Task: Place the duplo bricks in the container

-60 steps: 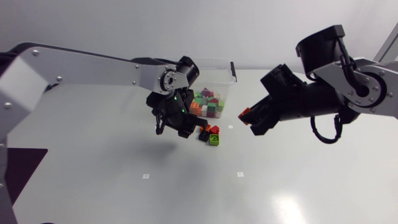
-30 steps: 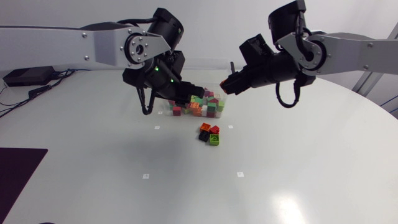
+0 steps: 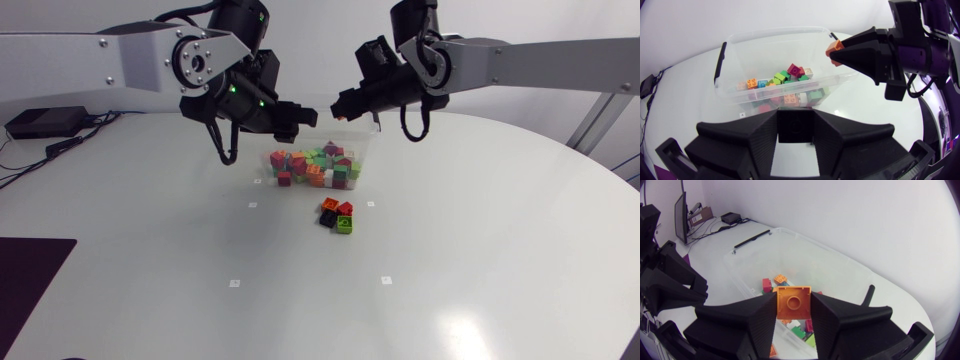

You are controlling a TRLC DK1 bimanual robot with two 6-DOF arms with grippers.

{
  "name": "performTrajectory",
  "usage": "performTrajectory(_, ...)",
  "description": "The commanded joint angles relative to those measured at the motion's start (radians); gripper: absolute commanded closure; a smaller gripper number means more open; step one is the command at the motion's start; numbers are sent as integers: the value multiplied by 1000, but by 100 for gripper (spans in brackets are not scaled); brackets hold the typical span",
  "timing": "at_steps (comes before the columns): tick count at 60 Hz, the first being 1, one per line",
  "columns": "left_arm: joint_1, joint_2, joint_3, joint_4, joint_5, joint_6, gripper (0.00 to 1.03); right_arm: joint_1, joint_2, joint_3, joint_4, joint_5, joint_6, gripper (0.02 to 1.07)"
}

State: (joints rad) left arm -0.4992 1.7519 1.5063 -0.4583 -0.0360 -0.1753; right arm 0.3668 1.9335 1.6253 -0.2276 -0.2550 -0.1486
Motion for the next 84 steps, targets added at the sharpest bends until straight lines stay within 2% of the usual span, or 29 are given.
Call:
performTrajectory(1, 11, -9, 29, 20, -8, 7, 76, 27, 81, 71, 10, 22, 30, 76)
performTrajectory(8, 24, 20, 68, 27, -8, 10, 76, 41, 150, 163, -22, 45, 30, 73)
performTrajectory(11, 30, 31, 81, 32, -7, 11, 77, 41, 176, 202, -44, 48, 34, 62)
performTrajectory(17, 36, 49, 101, 50, -8, 14, 76, 38, 179, 219, -58, 49, 44, 29)
performTrajectory(18, 39, 55, 111, 52, -8, 14, 76, 38, 174, 215, -61, 49, 44, 21)
performTrajectory(22, 45, 77, 138, 52, -8, 16, 76, 35, 148, 196, -61, 49, 46, 11)
performTrajectory(36, 64, 156, 233, 55, -7, 14, 76, 15, 1, 34, -56, 48, 44, 11)
performTrajectory(57, 74, 296, 373, 70, -12, 11, 76, 12, -240, -315, -41, 45, 27, 11)
performTrajectory(73, 80, 416, 505, 64, -13, 14, 75, 20, -369, -573, -15, 22, -89, 11)
performTrajectory(77, 79, 442, 531, 61, -18, 17, 65, 12, -369, -613, -15, -4, -132, 11)
performTrajectory(80, 77, 469, 566, 46, -18, 30, 53, 9, -370, -640, -10, -10, -160, 11)
performTrajectory(82, 77, 491, 598, 20, -19, 33, 40, 9, -367, -654, -9, -16, -180, 11)
performTrajectory(83, 76, 505, 621, 0, -19, 39, 27, 9, -360, -665, -7, -18, -197, 11)
performTrajectory(84, 74, 509, 629, -8, -19, 45, 21, 9, -355, -667, -7, -21, -203, 11)
